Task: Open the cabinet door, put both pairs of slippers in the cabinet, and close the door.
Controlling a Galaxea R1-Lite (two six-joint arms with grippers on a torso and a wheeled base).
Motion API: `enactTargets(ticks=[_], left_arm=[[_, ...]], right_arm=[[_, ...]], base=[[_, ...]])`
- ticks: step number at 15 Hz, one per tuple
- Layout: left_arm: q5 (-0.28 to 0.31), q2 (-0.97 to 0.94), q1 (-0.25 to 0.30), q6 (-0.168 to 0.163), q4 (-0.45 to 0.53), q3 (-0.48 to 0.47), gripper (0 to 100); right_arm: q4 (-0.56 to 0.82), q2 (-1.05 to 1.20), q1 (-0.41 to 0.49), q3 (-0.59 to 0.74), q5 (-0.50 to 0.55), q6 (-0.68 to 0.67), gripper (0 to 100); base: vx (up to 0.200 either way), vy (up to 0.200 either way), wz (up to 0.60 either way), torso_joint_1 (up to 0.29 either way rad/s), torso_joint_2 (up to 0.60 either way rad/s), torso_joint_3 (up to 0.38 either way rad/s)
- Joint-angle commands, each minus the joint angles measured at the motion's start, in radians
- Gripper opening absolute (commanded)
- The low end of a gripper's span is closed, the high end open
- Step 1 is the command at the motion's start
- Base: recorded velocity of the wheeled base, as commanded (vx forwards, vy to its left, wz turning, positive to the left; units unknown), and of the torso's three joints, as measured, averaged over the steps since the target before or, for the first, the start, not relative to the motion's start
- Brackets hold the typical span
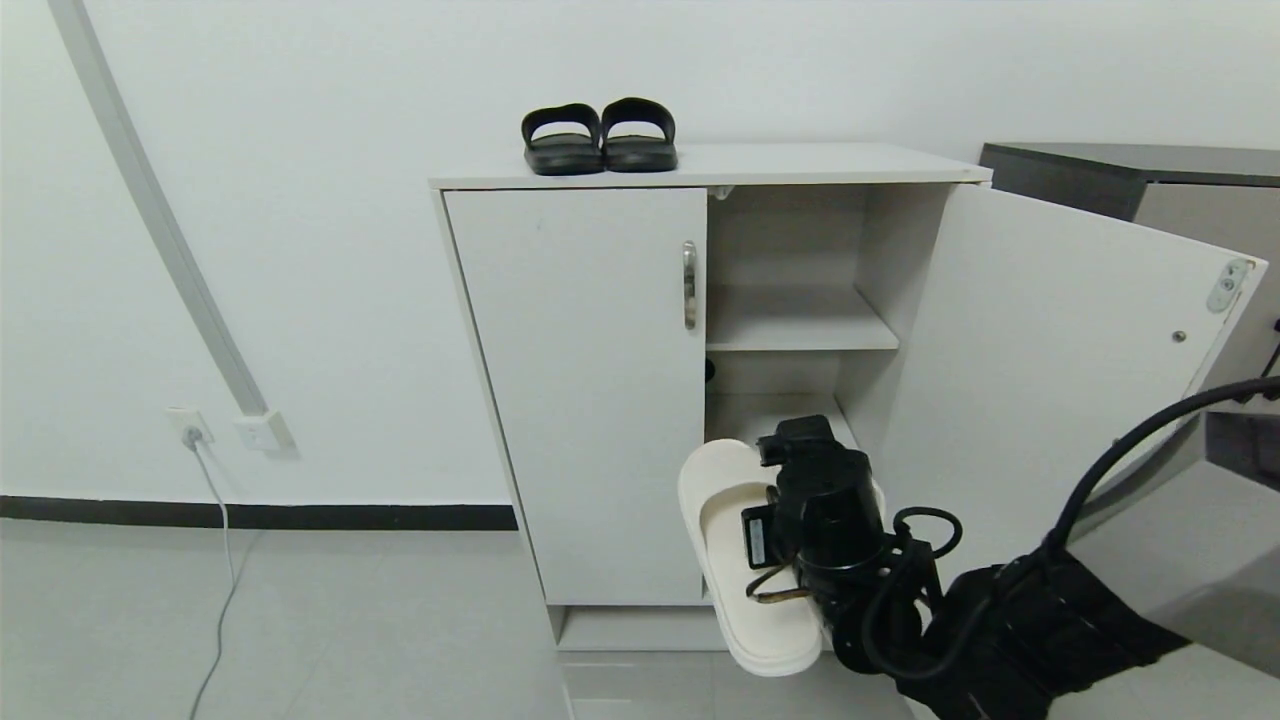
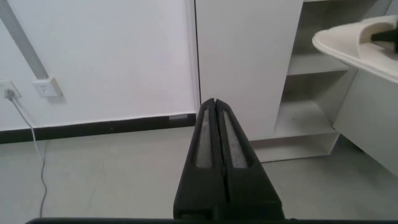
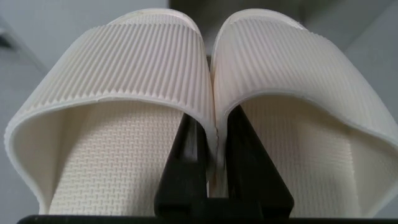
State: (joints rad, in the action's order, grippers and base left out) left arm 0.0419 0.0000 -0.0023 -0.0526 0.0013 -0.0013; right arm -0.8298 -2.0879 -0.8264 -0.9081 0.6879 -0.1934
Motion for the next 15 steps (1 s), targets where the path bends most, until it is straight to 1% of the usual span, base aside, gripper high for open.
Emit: enactTargets(ticks=[1, 2, 3, 9, 12, 15], left_arm=[[0.000, 0.002, -0.001, 0.000, 0.000, 0.000, 0], [0.000, 0.002, 0.001, 0.002, 0.000, 0.000, 0], [0.000, 0.002, 0.001, 0.002, 0.000, 0.000, 0], [-0.004, 0.002, 0.001, 0.003, 0.000, 0.000, 0], [-0.002, 0.002, -0.001, 0.005, 0.000, 0.000, 0], [-0.002, 0.002, -0.001, 0.005, 0.000, 0.000, 0]], right_arm=[[0.008, -0.118, -0.002, -0.124, 0.107, -0.015, 0], [0.006, -0.130, -0.002, -0.147, 0.144, -0.015, 0], [0.005, -0.133, 0.000, -0.153, 0.157, -0.015, 0], [0.001, -0.133, 0.006, -0.144, 0.160, -0.017, 0], [-0.002, -0.135, 0.006, -0.127, 0.153, -0.017, 0], [-0.032, -0.135, 0.007, -0.103, 0.151, -0.012, 0]], base=[[0.000, 0.000, 0.00, 0.000, 0.00, 0.000], [0.000, 0.000, 0.00, 0.000, 0.00, 0.000], [0.000, -0.200, 0.00, 0.007, 0.00, 0.002], [0.000, -0.200, 0.00, 0.003, 0.00, 0.002], [0.000, 0.000, 0.00, 0.000, 0.00, 0.000], [0.000, 0.000, 0.00, 0.000, 0.00, 0.000]])
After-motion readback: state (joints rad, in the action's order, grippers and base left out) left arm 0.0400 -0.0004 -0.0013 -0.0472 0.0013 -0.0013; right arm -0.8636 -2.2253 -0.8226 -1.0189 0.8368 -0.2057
